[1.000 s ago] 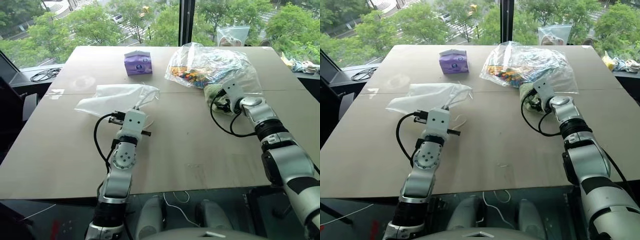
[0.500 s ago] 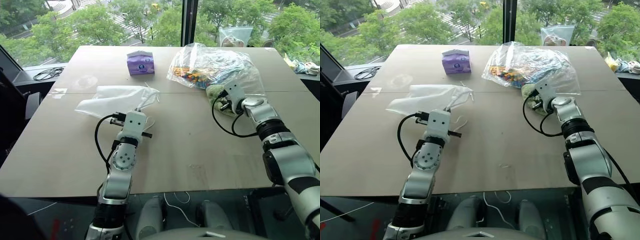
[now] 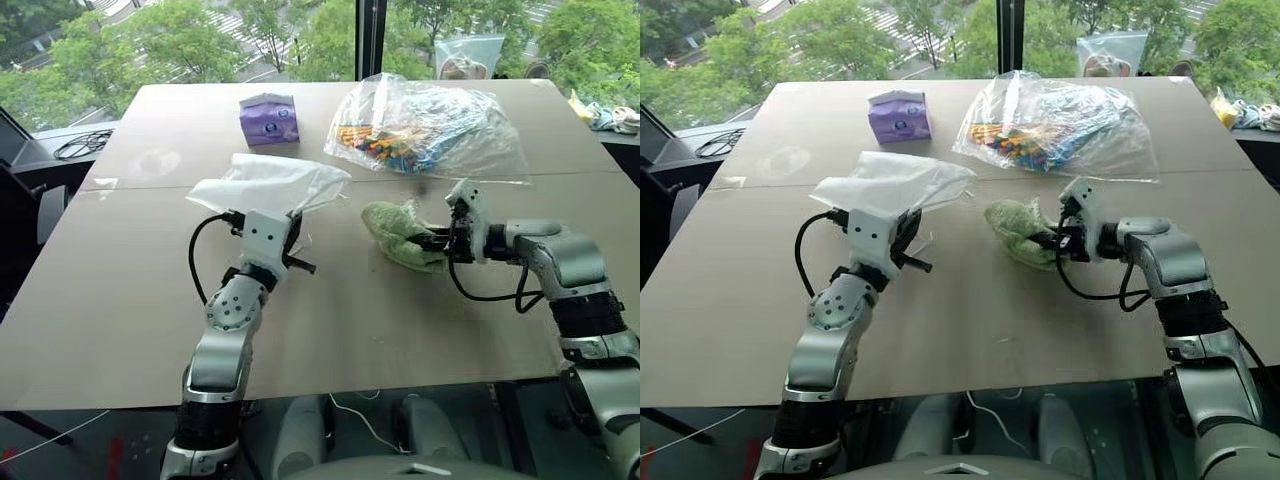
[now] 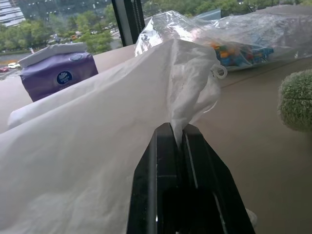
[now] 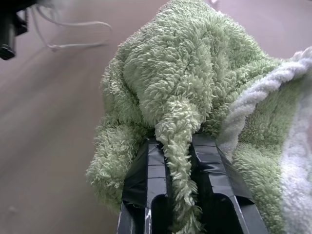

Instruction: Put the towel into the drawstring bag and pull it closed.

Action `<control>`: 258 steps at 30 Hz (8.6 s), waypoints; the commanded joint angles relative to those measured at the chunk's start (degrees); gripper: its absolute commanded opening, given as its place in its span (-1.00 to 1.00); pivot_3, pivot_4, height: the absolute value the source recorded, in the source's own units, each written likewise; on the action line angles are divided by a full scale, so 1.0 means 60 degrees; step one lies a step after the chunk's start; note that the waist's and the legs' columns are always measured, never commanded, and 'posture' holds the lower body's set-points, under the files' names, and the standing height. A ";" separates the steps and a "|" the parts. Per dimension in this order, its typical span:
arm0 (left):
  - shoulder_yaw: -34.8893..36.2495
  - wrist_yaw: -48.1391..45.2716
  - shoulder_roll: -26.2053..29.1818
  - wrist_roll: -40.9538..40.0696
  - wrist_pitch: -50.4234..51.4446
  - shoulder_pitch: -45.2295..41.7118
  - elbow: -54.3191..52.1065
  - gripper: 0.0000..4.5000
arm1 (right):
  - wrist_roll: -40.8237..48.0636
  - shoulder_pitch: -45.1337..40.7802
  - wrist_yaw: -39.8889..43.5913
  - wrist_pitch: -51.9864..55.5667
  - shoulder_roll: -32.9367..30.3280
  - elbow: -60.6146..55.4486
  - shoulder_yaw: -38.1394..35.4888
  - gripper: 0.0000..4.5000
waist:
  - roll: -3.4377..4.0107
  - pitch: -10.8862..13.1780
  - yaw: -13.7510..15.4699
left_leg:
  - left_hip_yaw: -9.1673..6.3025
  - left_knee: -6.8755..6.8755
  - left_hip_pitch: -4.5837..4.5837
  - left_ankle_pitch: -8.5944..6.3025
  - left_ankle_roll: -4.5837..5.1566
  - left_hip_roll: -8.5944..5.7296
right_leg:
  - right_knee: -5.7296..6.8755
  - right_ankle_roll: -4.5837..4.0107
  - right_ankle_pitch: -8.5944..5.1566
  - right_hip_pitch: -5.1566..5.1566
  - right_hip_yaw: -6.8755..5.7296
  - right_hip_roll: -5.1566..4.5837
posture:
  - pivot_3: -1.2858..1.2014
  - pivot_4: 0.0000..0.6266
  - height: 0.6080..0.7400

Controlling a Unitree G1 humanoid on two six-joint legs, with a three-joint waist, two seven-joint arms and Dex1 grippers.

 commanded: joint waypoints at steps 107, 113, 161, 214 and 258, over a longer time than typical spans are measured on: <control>-0.2040 0.0049 0.1418 0.3534 -0.3947 -0.0493 0.1018 0.20 | 0.1583 0.1707 -0.3177 0.1133 -0.0831 -0.3311 -0.0022 -1.00 | -0.0076 0.0082 0.0042 | 0.0002 0.0074 -0.0011 0.0003 -0.0003 0.0026 | 0.0029 -0.0004 0.0000 -0.0005 0.0030 0.0019 | 0.03 -0.52 1.00; -0.2101 0.0924 0.1175 0.4629 -0.4016 -0.0428 0.1212 0.20 | 0.1602 0.1598 -0.3068 0.1136 -0.0955 -0.3243 0.0034 -1.00 | -0.0076 0.0083 0.0039 | -0.0002 0.0075 -0.0011 0.0003 -0.0003 0.0018 | 0.0036 0.0001 0.0002 -0.0007 0.0028 0.0030 | 0.03 -0.52 1.00; -0.0967 0.2361 0.1121 0.6090 -0.2354 -0.0092 0.1181 -0.53 | 0.1452 0.1218 -0.2964 0.0874 -0.0742 -0.2852 0.0311 -1.00 | -0.0075 0.0082 0.0030 | -0.0004 0.0118 -0.0013 0.0003 -0.0002 0.0030 | 0.0063 0.0003 0.0004 -0.0003 0.0027 0.0036 | 0.03 -0.52 1.00; -0.0487 -0.1964 0.0628 -0.2275 0.1365 -0.1298 -0.1344 -0.97 | 0.5009 0.0760 -0.6534 0.2830 0.3596 -0.1592 -0.1363 -1.00 | -0.0067 0.0089 -0.0005 | -0.0032 0.0177 -0.0028 0.0002 -0.0003 0.0035 | 0.0109 0.0002 0.0003 0.0005 0.0008 0.0062 | 0.03 -0.52 1.00; -0.1187 -0.2247 -0.0643 -0.3397 0.1973 -0.2935 0.0376 -0.97 | 1.1986 -0.1173 -1.2968 -0.3559 0.7140 0.0130 -0.3410 -1.00 | -0.0014 0.0127 -0.0070 | -0.0037 0.0167 -0.0039 0.0004 0.0001 0.0038 | 0.0100 0.0006 0.0003 -0.0004 0.0013 0.0075 | 0.03 -0.52 1.00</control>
